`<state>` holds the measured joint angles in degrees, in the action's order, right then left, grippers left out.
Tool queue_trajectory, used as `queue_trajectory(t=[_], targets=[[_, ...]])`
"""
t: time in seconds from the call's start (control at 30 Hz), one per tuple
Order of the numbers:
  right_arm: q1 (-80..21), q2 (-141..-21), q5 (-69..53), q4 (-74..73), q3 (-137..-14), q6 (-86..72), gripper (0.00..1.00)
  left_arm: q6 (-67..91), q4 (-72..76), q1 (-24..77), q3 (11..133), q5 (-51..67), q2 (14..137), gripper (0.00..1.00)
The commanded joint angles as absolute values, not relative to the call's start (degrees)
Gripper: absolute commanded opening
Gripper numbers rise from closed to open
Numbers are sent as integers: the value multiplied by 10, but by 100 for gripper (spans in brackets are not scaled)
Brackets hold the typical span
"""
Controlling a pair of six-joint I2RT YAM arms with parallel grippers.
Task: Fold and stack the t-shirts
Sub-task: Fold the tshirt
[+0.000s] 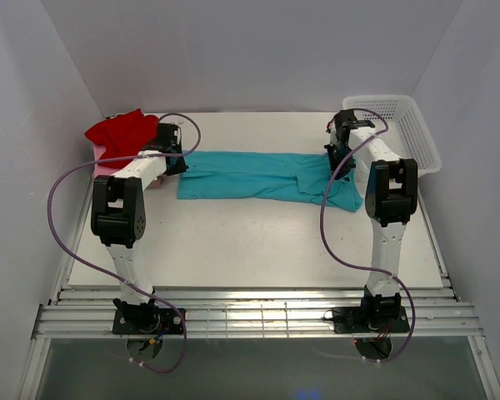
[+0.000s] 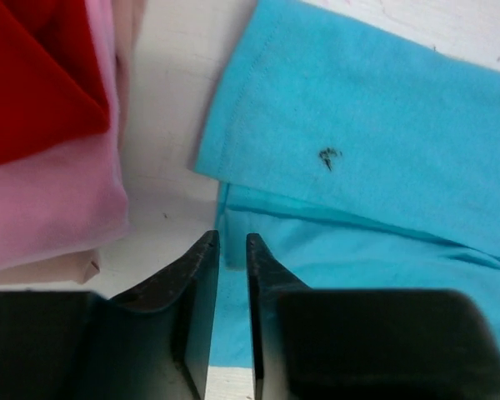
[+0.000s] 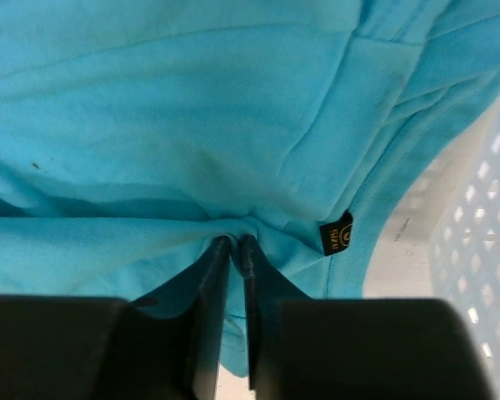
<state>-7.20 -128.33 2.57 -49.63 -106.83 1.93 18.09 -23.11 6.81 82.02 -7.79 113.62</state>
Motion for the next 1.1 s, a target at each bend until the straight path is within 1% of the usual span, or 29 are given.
queue_trajectory(t=[0.0, 0.07, 0.13, 0.17, 0.2, 0.23, 0.3, 0.37, 0.43, 0.5, 0.53, 0.6, 0.67, 0.73, 1.07], targets=[[-67, -1289, 67, -490, -1106, 23, 21, 175, -201, 62, 845, -127, 1118, 32], [-67, -1271, 90, -459, -1093, 17, 22, 181, -190, 62, 845, -148, 1093, 33], [-67, -1211, 109, -390, -1036, 13, 23, 189, -177, 68, 830, -180, 1063, 34], [-68, -1188, 106, -363, -1009, 12, 23, 192, -146, 73, 818, -189, 1025, 36], [-69, -1140, 95, -313, -959, 7, 24, 192, -128, 80, 802, -194, 1005, 36], [-69, -1120, 88, -302, -941, 5, 27, 192, -110, 98, 767, -194, 986, 37], [-75, -1080, 84, -293, -917, -5, 29, 192, -82, 126, 738, -195, 949, 37], [-80, -1068, 90, -308, -899, -17, 30, 191, -79, 176, 713, -214, 941, 34], [-86, -1064, 92, -338, -886, -28, 30, 203, -84, 212, 686, -208, 938, 28], [-91, -1063, 94, -349, -871, -32, 30, 241, -83, 225, 660, -183, 932, 20], [-93, -1064, 95, -350, -862, -33, 30, 250, -71, 234, 648, -156, 931, 12], [-95, -1072, 85, -352, -842, -36, 30, 260, -53, 243, 614, -134, 931, 6], [-95, -1084, 70, -360, -838, -36, 30, 270, -33, 254, 599, -102, 943, 5], [-95, -1107, 47, -372, -843, -35, 30, 271, -29, 268, 602, -96, 965, 5], [-98, -1143, 14, -380, -848, -31, 31, 253, -34, 283, 604, -165, 1014, 5]])
